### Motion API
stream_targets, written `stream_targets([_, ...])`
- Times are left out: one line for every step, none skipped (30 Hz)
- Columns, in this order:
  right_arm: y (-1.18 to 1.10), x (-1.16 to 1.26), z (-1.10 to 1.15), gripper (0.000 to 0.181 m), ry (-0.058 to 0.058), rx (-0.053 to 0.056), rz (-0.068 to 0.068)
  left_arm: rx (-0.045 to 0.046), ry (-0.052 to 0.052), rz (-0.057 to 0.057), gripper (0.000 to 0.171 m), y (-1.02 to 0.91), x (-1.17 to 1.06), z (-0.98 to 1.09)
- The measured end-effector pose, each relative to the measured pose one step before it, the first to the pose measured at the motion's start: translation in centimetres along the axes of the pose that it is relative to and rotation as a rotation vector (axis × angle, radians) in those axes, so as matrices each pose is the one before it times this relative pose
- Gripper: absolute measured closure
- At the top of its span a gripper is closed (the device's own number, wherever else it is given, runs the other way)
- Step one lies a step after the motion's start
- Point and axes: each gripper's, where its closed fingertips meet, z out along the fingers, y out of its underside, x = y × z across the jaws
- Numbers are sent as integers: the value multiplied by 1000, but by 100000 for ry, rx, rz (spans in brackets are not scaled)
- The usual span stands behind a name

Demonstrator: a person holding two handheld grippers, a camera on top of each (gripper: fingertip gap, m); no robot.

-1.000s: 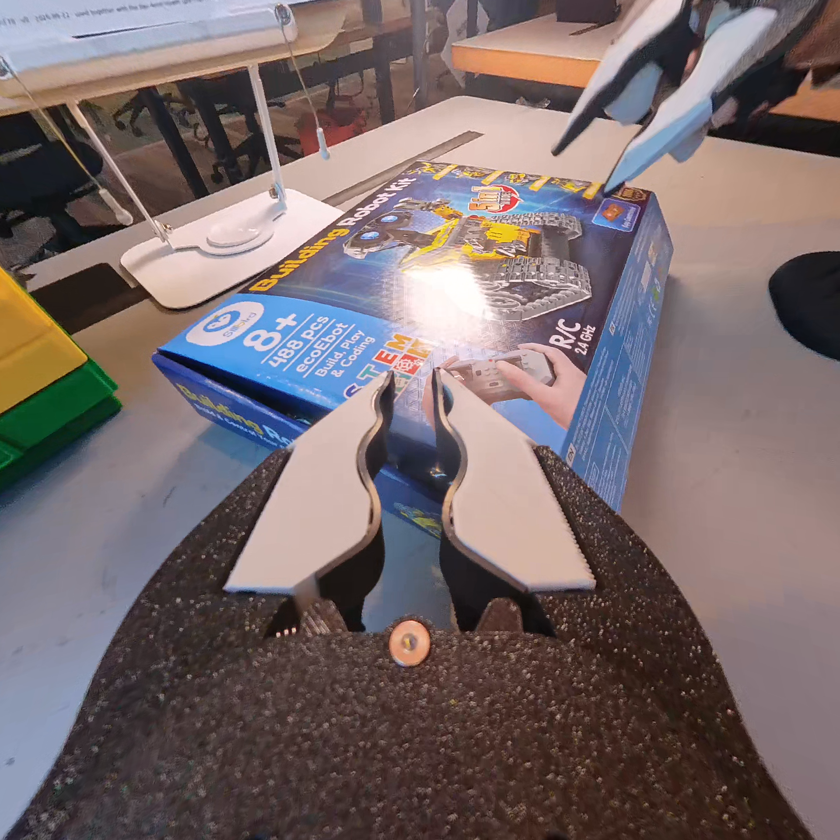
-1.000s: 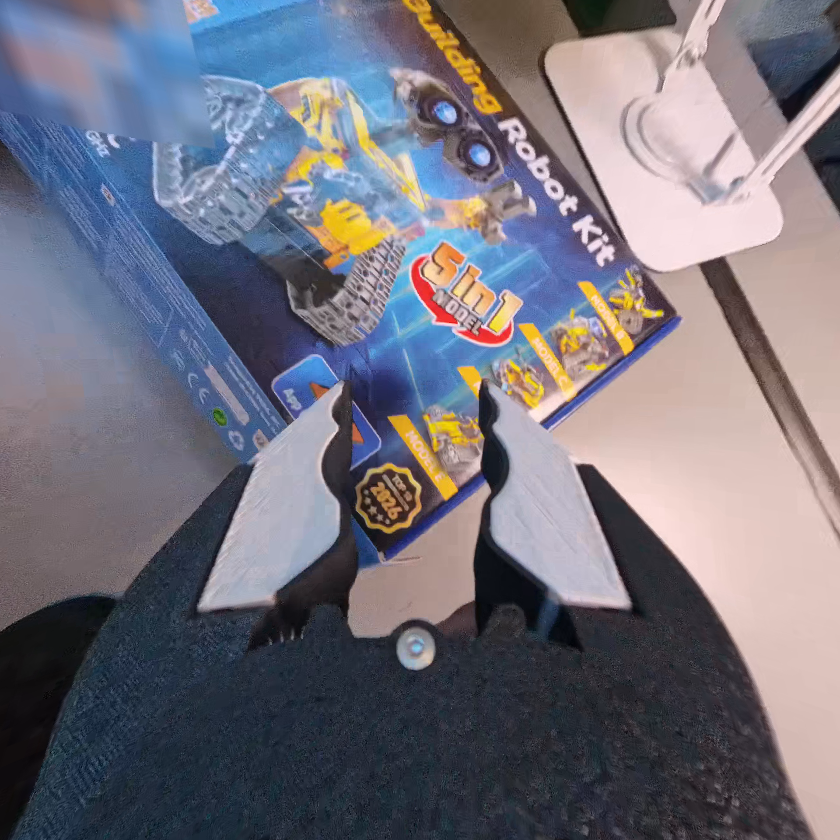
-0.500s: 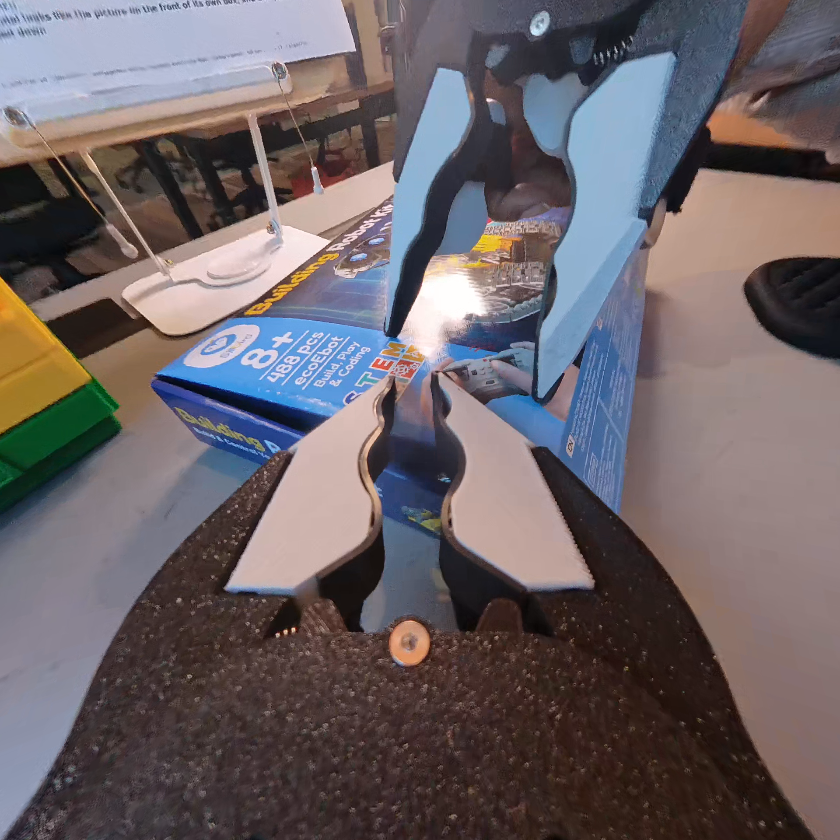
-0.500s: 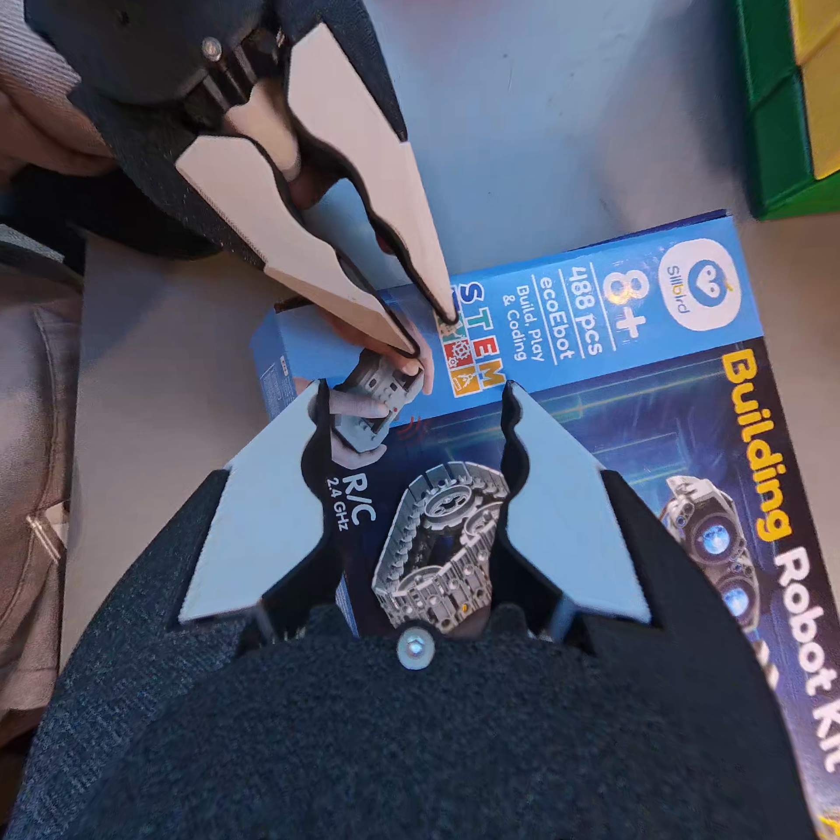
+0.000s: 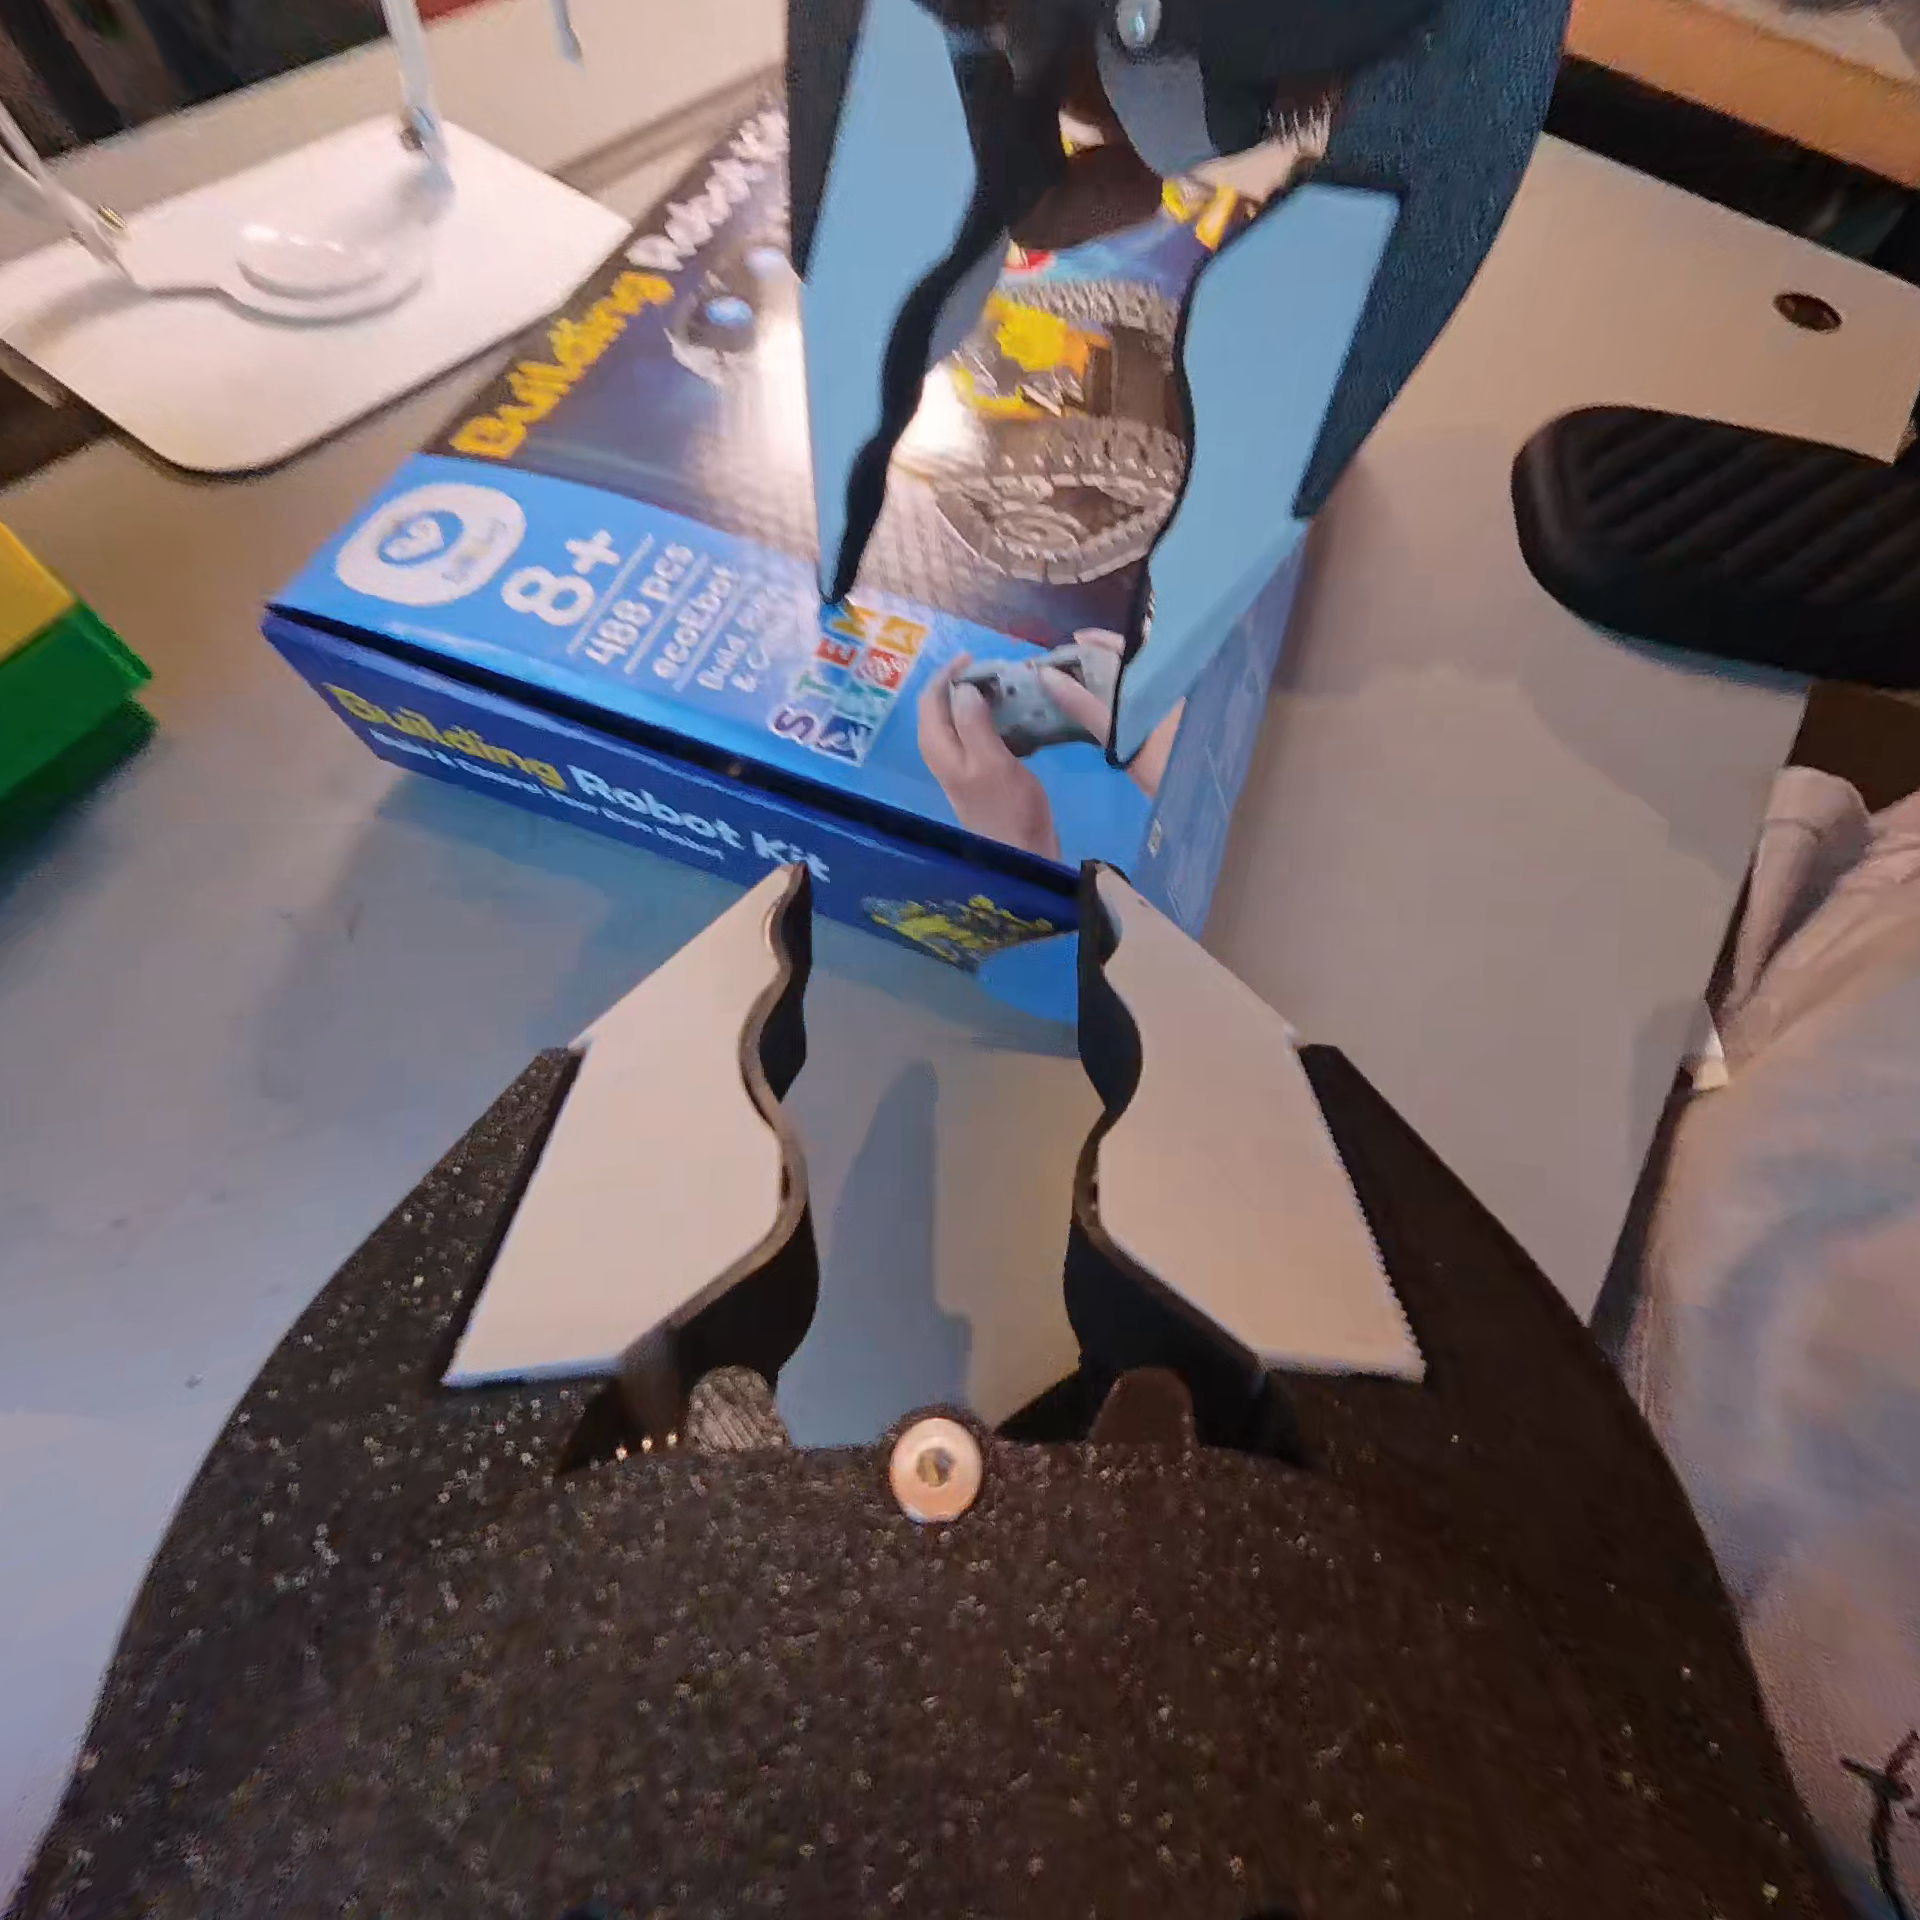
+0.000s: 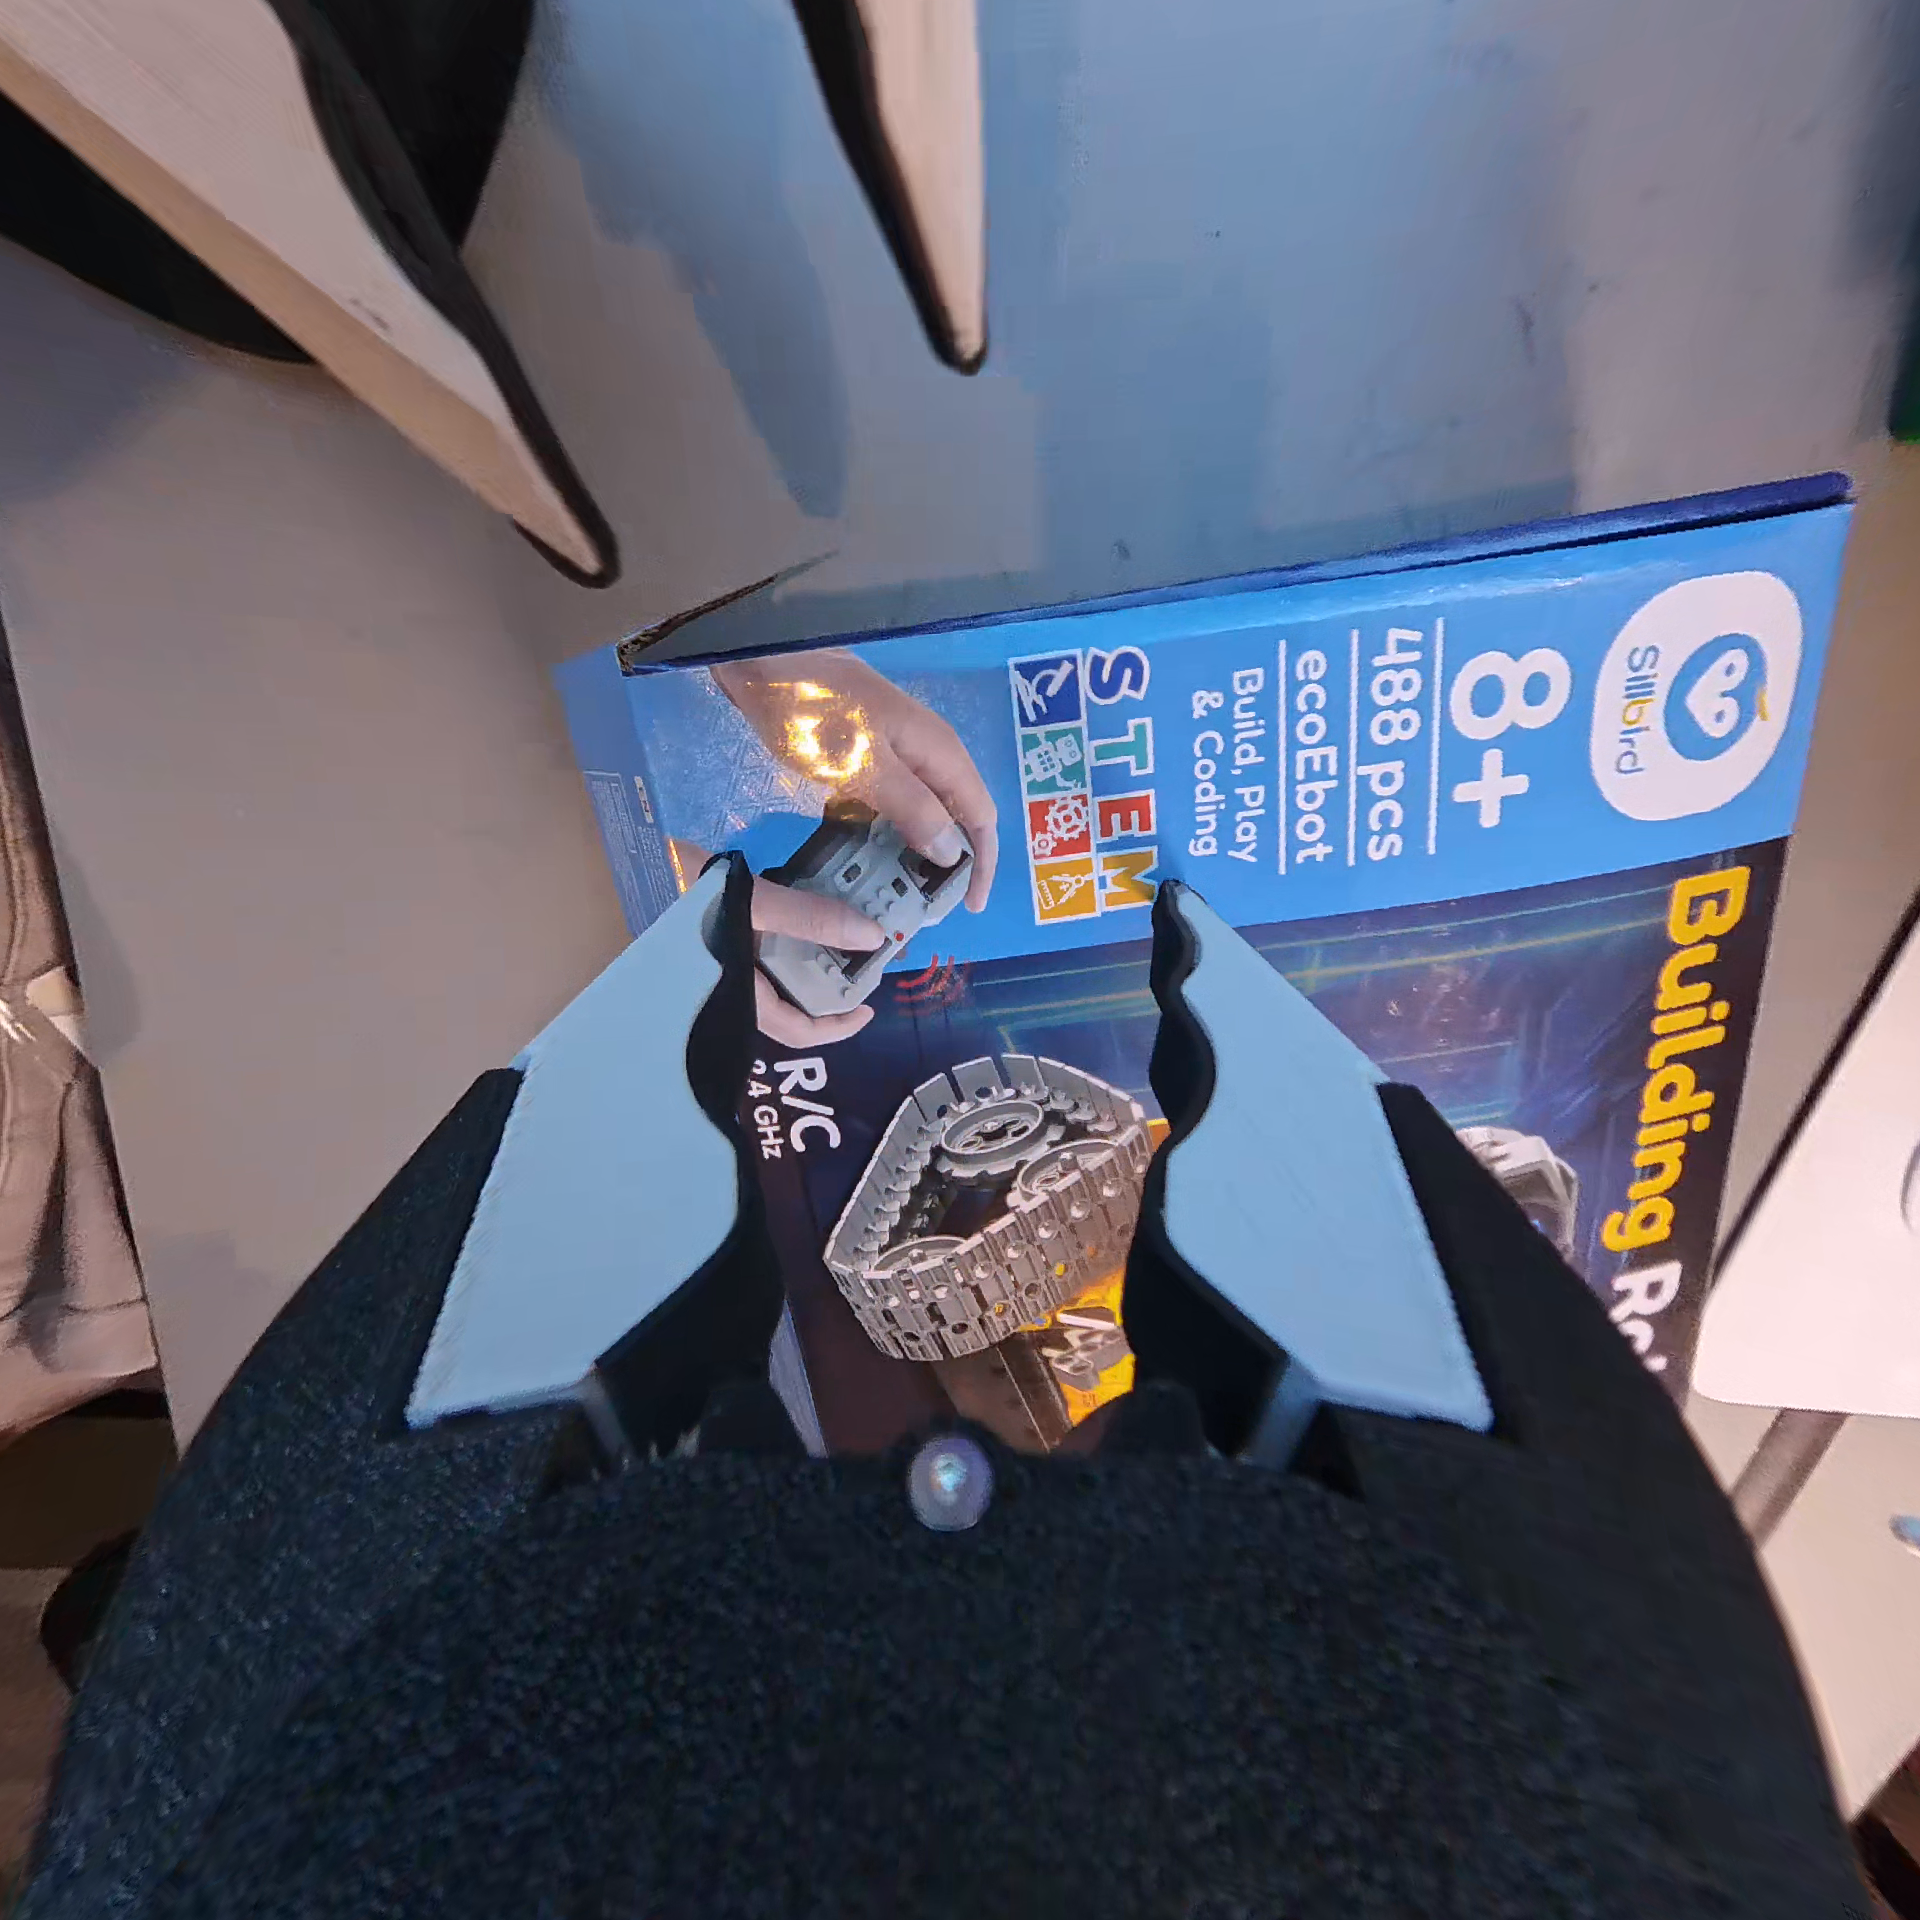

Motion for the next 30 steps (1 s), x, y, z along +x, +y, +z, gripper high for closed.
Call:
stream_targets([-6, 33, 13, 105, -564, -658, -591, -2812, 2445, 5, 121, 805, 490, 535])
stream_targets([-22, 17, 10, 105, -267, -113, -1046, -3669, 2134, 628, 121, 1016, 359, 758])
stream_targets([-27, 26, -16, 105, -270, 1058, -459, -4158, 1922, 972, 118, 1045, 222, 730])
stream_targets([4, 38, -111, 104, -707, 2719, 163, -1632, 1170, 676, 118, 615, 61, 496])
stream_targets([45, 111, -226, 105, -1598, 4583, 1107, 1068, 2204, -458, 119, 156, 158, 190])
stream_targets([113, 128, -281, 104, -2147, 5501, 2305, 2360, 3434, -1842, 122, -131, 262, -75])
stream_targets([-43, 94, -336, 105, -1782, 5858, 799, 2908, 2332, -1776, 123, -285, 41, -248])
stream_targets([-94, 35, -249, 105, -1577, 5425, 532, 3389, -35, -1614, 124, -372, -363, -329])
stream_targets([-56, 48, -174, 106, -1632, 4616, 1178, 2802, -128, -2520, 126, -327, -419, -322])
stream_targets([-84, 49, -228, 107, -1574, 3816, -255, 2478, -1, -2492, 127, -316, -362, -242])
stream_targets([-112, 57, -212, 108, -1625, 3193, 677, 2381, -578, -1518, 128, -290, -356, -170])
stream_targets([-82, 132, -179, 111, -1200, 2279, 1587, 1602, -266, -720, 128, -145, -234, -92])
stream_targets([-86, 129, -187, 114, -1005, 1391, 516, 978, -6, -528, 128, -60, -134, -13])
stream_targets([-67, 21, -173, 114, -1400, 1023, 159, 920, -714, -403, 130, -75, -188, -12])
stream_targets([-86, -6, -172, 114, -1454, 1006, 974, 789, -893, 144, 131, -91, -153, -12])
stream_targets([-90, 6, -141, 114, -1286, 829, 1694, 1031, -884, 743, 132, -160, -102, -33])
stream_targets([-69, 9, -96, 114, -927, 810, 2042, 1209, -1476, 957, 133, -186, -189, -42])
stream_targets([-48, -58, -82, 113, -774, 657, 1481, 848, -2180, 872, 133, -146, -293, -14])
stream_targets([45, -99, -106, 112, -414, 67, 637, 241, -1839, 823, 133, -39, -245, 11])
stream_targets([108, -71, -125, 112, 233, -390, 188, 250, -1124, 778, 134, -24, -147, 45])
stream_targets([131, -60, -115, 111, 662, -583, -139, 376, -1438, 752, 134, -42, -161, 42])
stream_targets([93, -116, -102, 111, 623, -309, -551, 25, -1859, 973, 135, 7, -178, 57])
stream_targets([119, -84, -74, 110, 964, -383, -854, -431, -904, 1209, 135, 73, 10, 87])
stream_targets([140, -143, -80, 109, 672, -530, -1105, -694, -505, 1213, 135, 72, 85, 118])
stream_targets([132, -193, -109, 108, 302, -445, -928, -261, -1610, 1580, 135, -35, -47, 106])
stream_targets([145, -150, -121, 108, 438, -318, -786, 312, -2080, 2139, 134, -167, -42, 78])
stream_targets([178, -155, -141, 107, 318, -260, -758, 938, -1069, 2692, 134, -316, 181, 44])
stream_targets([196, -164, -195, 105, 115, -96, -454, 1518, -757, 2709, 134, -441, 273, 15])
stream_targets([170, -118, -241, 105, 340, 474, -188, 940, -1456, 2293, 135, -345, 153, 42])
stream_targets([125, -78, -293, 105, 391, 1106, 33, 314, -1692, 1974, 135, -222, 63, 126])
